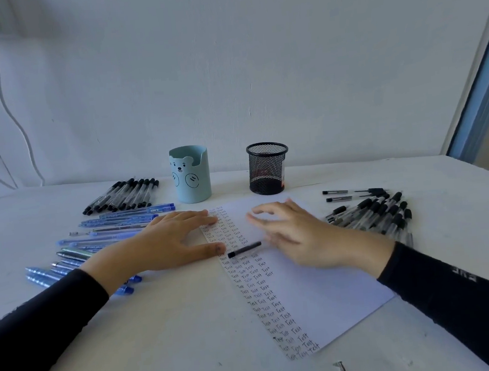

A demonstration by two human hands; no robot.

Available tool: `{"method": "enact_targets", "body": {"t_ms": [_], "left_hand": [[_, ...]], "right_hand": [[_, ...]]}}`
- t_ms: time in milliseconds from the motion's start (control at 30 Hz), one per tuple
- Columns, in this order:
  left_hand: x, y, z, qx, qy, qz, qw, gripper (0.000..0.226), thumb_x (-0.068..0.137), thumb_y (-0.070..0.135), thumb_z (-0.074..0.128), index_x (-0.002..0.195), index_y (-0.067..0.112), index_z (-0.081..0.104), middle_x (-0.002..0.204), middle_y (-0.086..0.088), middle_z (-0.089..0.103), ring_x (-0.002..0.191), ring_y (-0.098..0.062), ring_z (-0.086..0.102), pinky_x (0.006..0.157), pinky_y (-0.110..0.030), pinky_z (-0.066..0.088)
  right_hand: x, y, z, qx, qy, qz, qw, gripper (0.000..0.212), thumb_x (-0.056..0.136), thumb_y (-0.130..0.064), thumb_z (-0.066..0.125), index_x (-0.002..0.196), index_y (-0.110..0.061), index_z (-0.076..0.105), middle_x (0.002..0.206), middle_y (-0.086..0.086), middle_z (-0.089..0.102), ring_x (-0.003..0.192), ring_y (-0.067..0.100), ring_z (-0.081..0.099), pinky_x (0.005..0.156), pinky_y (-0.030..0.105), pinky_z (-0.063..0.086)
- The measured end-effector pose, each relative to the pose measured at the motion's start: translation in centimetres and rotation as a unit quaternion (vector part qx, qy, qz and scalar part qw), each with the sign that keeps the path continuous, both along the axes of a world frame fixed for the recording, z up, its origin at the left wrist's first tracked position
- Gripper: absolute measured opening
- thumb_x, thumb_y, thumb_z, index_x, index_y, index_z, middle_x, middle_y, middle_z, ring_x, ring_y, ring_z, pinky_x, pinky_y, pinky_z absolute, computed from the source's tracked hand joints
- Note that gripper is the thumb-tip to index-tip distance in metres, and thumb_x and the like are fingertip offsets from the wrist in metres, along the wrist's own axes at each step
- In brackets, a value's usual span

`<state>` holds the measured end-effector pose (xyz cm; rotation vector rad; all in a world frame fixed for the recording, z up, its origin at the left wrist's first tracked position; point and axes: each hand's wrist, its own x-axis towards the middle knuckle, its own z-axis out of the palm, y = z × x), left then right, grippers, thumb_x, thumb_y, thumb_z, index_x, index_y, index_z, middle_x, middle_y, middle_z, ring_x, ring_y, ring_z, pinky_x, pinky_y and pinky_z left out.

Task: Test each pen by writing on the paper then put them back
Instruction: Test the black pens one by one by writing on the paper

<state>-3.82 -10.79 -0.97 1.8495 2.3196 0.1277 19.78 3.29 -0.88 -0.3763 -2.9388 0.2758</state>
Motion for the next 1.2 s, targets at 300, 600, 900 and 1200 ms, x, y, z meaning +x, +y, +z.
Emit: {"method": "enact_targets", "body": {"t_ms": [300, 600, 900, 1200], "left_hand": [[2.7, 1.1, -0.1, 0.208, -0.099, -0.116, 0.966, 0.063, 0.074, 0.084, 0.040, 0.117, 0.044, 0.064, 0.108, 0.028, 0.059, 0.102, 0.006, 0.053, 0.086, -0.012, 0.043], [1.1, 1.6, 0.6, 0.410, -0.057, -0.112, 0.903, 0.018, 0.087, 0.024, 0.069, 0.103, 0.019, 0.076, 0.082, 0.008, 0.068, 0.074, -0.003, 0.063, 0.066, -0.008, 0.048], [-8.8, 0.3, 4.5, 0.480, -0.097, 0.266, 0.830, 0.011, 0.086, 0.021, 0.067, 0.077, 0.016, 0.069, 0.066, 0.001, 0.061, 0.062, -0.017, 0.054, 0.063, -0.025, 0.041], [-13.0, 0.6, 0.5, 0.279, 0.072, 0.321, 0.902, 0.043, 0.087, 0.016, 0.061, 0.048, 0.013, 0.042, 0.048, -0.005, 0.035, 0.045, -0.025, 0.034, 0.047, -0.025, 0.031]], "right_hand": [[4.1, 5.4, 3.2, -0.067, -0.061, -0.159, 0.983, 0.027, 0.099, -0.032, 0.053, 0.122, -0.032, 0.067, 0.143, -0.013, 0.043, 0.137, 0.009, 0.025, 0.110, 0.027, 0.024], [3.9, 5.4, 3.1, -0.028, -0.043, -0.142, 0.989, 0.013, 0.095, -0.033, 0.061, 0.102, -0.036, 0.072, 0.125, -0.017, 0.054, 0.123, 0.003, 0.035, 0.100, 0.024, 0.029], [1.9, 2.0, 2.9, -0.148, 0.160, -0.062, 0.974, 0.011, 0.103, -0.031, 0.044, 0.109, -0.035, 0.052, 0.082, -0.011, 0.056, 0.054, 0.001, 0.041, 0.057, 0.012, 0.038], [1.0, 0.4, 2.0, -0.187, 0.182, -0.106, 0.960, 0.059, 0.068, -0.072, 0.069, 0.100, -0.029, 0.042, 0.052, -0.009, 0.031, 0.052, 0.011, 0.029, 0.057, 0.029, 0.026]]}}
